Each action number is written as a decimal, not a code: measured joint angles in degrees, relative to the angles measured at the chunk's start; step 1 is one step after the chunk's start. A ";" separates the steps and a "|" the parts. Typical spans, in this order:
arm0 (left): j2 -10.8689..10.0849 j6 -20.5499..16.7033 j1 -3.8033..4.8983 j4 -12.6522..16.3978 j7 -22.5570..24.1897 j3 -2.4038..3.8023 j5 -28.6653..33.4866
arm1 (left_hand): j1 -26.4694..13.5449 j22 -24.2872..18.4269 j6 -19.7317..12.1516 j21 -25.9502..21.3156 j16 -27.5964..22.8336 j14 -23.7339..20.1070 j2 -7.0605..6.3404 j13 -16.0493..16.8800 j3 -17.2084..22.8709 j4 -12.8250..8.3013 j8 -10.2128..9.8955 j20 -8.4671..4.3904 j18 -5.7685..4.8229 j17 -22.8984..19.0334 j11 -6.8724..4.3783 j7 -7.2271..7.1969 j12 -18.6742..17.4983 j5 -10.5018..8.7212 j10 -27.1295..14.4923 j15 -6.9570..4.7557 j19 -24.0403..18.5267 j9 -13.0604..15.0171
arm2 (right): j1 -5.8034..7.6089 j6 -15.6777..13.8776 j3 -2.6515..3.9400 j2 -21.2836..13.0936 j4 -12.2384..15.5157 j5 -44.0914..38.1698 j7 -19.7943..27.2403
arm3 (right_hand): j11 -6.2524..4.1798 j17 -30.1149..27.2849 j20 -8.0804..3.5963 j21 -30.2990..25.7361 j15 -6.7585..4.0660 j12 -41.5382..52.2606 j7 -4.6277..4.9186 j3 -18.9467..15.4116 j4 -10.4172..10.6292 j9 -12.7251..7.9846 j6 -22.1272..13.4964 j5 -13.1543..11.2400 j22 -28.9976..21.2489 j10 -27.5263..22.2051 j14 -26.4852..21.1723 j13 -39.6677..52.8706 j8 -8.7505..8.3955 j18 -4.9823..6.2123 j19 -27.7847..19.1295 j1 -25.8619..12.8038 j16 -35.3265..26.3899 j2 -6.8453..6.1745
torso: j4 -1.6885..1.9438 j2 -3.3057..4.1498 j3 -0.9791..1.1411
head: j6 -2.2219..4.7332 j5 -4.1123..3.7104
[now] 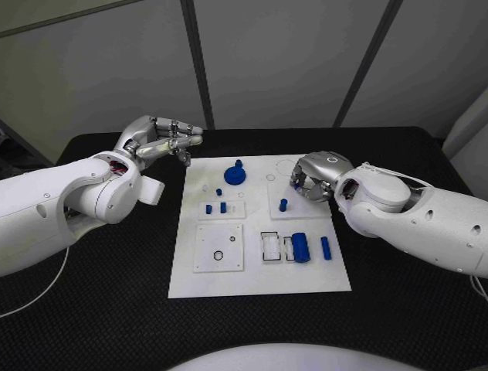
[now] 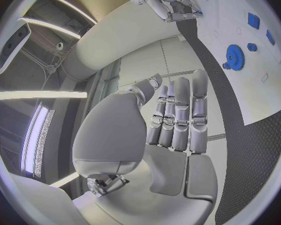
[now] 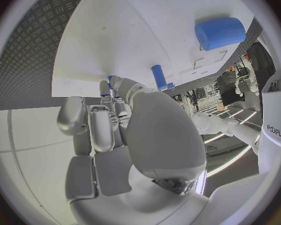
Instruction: Assemble the parts on the task board
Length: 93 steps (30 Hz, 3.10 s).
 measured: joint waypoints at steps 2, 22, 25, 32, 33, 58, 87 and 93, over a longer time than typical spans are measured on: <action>0.01 0.01 0.00 -0.08 0.00 0.00 0.00 | 0.16 -0.03 0.14 -0.05 -0.28 0.00 0.16 -0.08 0.16 -0.16 0.00 0.00 0.00 -0.11 0.20 0.14 0.00 0.00 -0.20 0.00 0.00 0.00 | 0.00 -0.71 0.02 -0.36 0.60 -0.06 -0.01 | 0.00 0.00 0.00 0.02 0.00 0.00 0.00 0.25 -0.25 0.01 0.01 0.22 0.17 0.00 0.00 0.00 0.04 0.00 0.00 0.00 0.15 0.00 | -0.02 -0.01 -0.01 | 0.07 -0.03; 0.34 0.10 -0.01 -0.41 -0.05 0.00 0.05 | 0.14 -0.17 -0.01 -0.46 -0.49 0.20 0.14 -0.31 0.16 -0.16 0.00 0.00 0.00 -0.39 0.43 0.42 -0.26 0.00 -0.82 0.20 0.00 -0.05 | 0.02 -6.82 0.13 -2.81 11.50 1.09 0.95 | 0.20 0.13 0.01 0.41 0.00 -0.45 0.00 0.71 -0.71 -0.03 0.00 0.55 0.68 0.21 0.00 -0.14 0.08 -0.92 0.41 0.00 0.24 -0.01 | -0.02 0.03 -0.05 | 0.47 0.93; 0.55 0.15 -0.01 -0.44 -0.05 0.00 0.05 | 0.14 -0.17 -0.01 -0.46 -0.49 0.20 0.14 -0.31 0.16 -0.16 0.00 0.00 0.00 -0.38 0.43 0.42 -0.26 0.00 -0.81 0.20 0.00 -0.05 | 0.02 -7.01 0.13 -1.81 13.16 1.67 1.21 | 0.20 0.12 0.01 0.41 0.00 -0.45 0.00 0.71 -0.71 -0.06 -0.01 0.55 0.78 0.21 0.00 -0.13 0.08 -0.91 0.41 -0.18 0.24 -0.19 | 0.03 0.03 -0.05 | 0.36 1.47; 1.01 0.30 -0.03 -0.51 -0.05 0.00 0.07 | 0.14 -0.16 -0.01 -0.46 -0.48 0.20 0.13 -0.31 0.16 -0.16 0.00 0.00 0.00 -0.38 0.43 0.42 -0.26 0.00 -0.81 0.21 0.00 -0.04 | -0.16 -6.65 0.13 1.67 14.11 3.08 1.89 | -0.01 -0.08 0.02 0.41 0.00 -0.89 0.00 0.86 -0.86 -0.06 -0.01 0.27 0.77 0.42 0.00 -0.09 -0.20 -0.91 0.41 -0.40 0.24 -0.41 | 0.09 0.04 -0.12 | -0.07 2.75; 1.07 0.33 -0.03 -0.51 -0.05 0.00 0.07 | 0.15 -0.16 -0.01 -0.46 -0.48 0.20 0.13 -0.31 0.16 -0.16 0.00 0.00 0.00 -0.38 0.43 0.42 -0.26 0.00 -0.81 0.21 0.00 -0.04 | -0.44 -6.53 0.13 2.24 14.09 3.34 2.05 | -0.01 -0.08 0.02 0.40 0.01 -0.89 0.00 0.86 -0.86 -0.06 -0.01 0.27 0.75 0.42 0.00 -0.09 -0.20 -0.91 0.41 -0.40 0.24 -0.41 | 0.09 0.04 -0.12 | -0.12 2.93; 2.16 0.94 -0.03 -0.81 -0.07 0.00 0.18 | 0.15 -0.20 -0.01 -0.45 -0.68 0.20 0.13 -0.36 0.16 -0.16 0.00 0.00 0.00 -0.42 0.23 0.42 -0.26 0.00 -1.01 0.21 0.00 -0.04 | -4.73 -3.26 -2.68 7.50 10.53 5.37 3.57 | -0.12 -0.07 0.02 0.40 0.01 -0.90 0.12 0.86 -0.86 -0.15 0.11 0.07 0.71 0.53 0.00 -0.12 -0.27 -0.90 0.41 -0.92 0.24 -0.48 | 0.08 0.07 -0.14 | -1.77 5.52; 2.79 1.68 -0.02 -1.13 -0.12 0.00 0.23 | 0.15 -0.19 -0.01 -0.45 -0.67 0.20 0.13 -0.35 0.16 -0.16 -0.23 0.00 0.00 -0.48 0.25 0.41 -0.26 0.00 -1.02 0.21 0.00 -0.03 | -4.67 -1.66 -3.78 8.48 9.61 4.01 4.01 | -0.09 -0.07 0.02 0.40 0.01 -0.89 0.03 0.85 -0.86 -0.18 0.00 0.06 0.71 0.50 0.00 -0.03 -0.60 -0.90 0.41 -0.93 0.24 -0.46 | 0.03 0.06 -0.12 | -2.68 6.30; 2.84 1.78 -0.02 -1.16 -0.15 0.00 0.24 | 0.15 -0.24 -0.01 -0.67 -0.67 0.20 0.13 -0.41 0.16 -0.15 -0.23 0.00 0.00 -0.54 0.43 0.41 -0.26 0.00 -1.21 0.21 0.00 -0.08 | -4.63 -0.94 -3.81 8.75 9.55 3.55 3.98 | -0.09 -0.18 0.02 0.40 0.01 -0.88 0.17 0.70 -1.01 -0.14 0.15 0.06 0.65 0.50 0.00 0.05 -0.85 -0.90 0.41 -1.17 0.23 -0.23 | 0.03 0.07 -0.12 | -2.82 6.32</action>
